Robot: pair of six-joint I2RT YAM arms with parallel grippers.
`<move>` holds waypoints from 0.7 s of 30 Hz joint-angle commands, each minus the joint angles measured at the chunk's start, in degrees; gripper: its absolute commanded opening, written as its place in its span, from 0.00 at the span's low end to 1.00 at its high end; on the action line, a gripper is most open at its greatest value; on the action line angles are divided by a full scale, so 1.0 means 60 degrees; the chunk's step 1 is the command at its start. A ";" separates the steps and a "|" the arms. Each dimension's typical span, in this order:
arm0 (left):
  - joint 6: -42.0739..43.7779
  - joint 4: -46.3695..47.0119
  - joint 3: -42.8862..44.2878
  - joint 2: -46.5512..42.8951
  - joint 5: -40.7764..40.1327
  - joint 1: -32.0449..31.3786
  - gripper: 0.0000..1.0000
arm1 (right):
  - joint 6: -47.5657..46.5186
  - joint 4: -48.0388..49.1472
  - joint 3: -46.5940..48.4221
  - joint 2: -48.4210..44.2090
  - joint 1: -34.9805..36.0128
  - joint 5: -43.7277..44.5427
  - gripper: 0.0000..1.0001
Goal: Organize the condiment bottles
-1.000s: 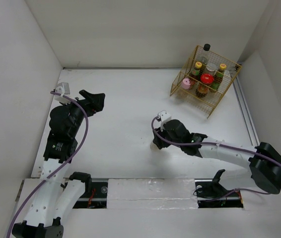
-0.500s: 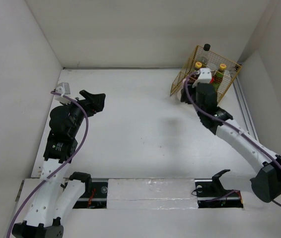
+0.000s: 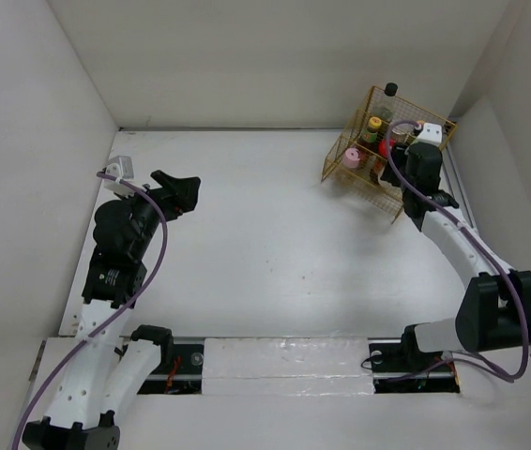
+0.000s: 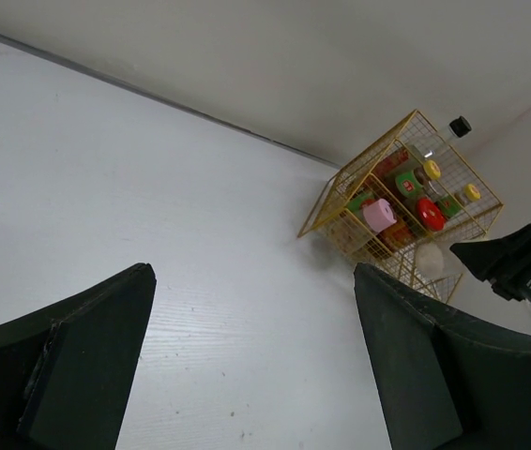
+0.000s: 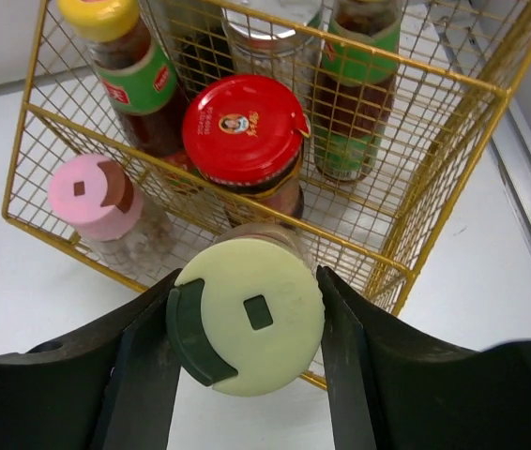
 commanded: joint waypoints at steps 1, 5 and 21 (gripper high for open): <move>0.0124 0.0337 0.0157 0.0146 0.0092 -0.0018 0.83 | 0.0221 0.0580 -0.0213 -0.0499 -0.0164 -0.0228 0.34; 0.0124 0.0337 0.0157 0.0234 0.0092 -0.0018 0.83 | 0.0457 0.0580 -0.0551 -0.0223 -0.0544 -0.0504 0.33; 0.0124 0.0424 0.0157 0.0439 0.0180 -0.0018 0.92 | 0.0545 0.0698 -0.0287 0.1375 -0.0633 -0.0608 0.70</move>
